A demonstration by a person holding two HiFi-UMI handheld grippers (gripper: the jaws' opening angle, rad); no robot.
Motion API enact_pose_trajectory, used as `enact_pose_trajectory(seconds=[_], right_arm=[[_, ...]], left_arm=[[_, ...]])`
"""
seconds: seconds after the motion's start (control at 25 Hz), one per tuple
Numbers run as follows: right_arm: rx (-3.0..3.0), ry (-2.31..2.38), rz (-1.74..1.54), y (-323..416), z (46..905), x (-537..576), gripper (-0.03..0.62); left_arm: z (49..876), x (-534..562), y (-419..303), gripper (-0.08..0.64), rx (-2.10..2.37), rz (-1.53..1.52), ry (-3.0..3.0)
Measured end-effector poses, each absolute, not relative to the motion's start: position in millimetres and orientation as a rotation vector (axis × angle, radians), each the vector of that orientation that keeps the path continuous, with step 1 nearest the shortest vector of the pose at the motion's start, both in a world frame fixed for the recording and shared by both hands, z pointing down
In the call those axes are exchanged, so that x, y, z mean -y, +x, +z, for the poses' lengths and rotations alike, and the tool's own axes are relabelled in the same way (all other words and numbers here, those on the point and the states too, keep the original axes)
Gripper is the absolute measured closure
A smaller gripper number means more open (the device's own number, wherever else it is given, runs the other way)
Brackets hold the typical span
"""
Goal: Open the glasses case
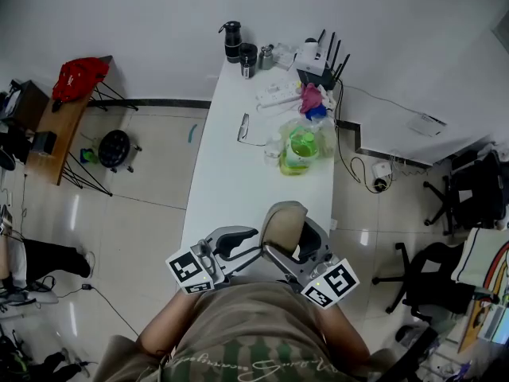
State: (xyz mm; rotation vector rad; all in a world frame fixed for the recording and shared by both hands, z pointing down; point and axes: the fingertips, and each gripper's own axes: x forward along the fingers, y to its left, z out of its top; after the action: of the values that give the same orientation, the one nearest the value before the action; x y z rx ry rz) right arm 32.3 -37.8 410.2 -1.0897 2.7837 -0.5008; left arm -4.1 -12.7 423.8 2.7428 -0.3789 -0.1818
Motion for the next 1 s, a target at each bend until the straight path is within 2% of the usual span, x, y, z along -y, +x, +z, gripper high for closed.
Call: enact_pose_trajectory(seconds=[0.44,0.6,0.96,1.0], right_arm=[[-2.740,-0.985,-0.497,33,406,29,0.215],[-2.707,-0.944,-0.577,34,410,30,0.224],[-2.653,-0.871,-0.708,30,417,31,0.222],[-2.652,-0.867,-0.721,29,417,31,0.221]], left_arm=[[419,4,-3,0.435,0.310,-0.118,2.806],[422,4,-4,0.457,0.324,-0.061,2.792],[414,-9,0,0.457,0.252,-0.096,2.818],[414,-11,2,0.477,0.230,-0.085,2.819]])
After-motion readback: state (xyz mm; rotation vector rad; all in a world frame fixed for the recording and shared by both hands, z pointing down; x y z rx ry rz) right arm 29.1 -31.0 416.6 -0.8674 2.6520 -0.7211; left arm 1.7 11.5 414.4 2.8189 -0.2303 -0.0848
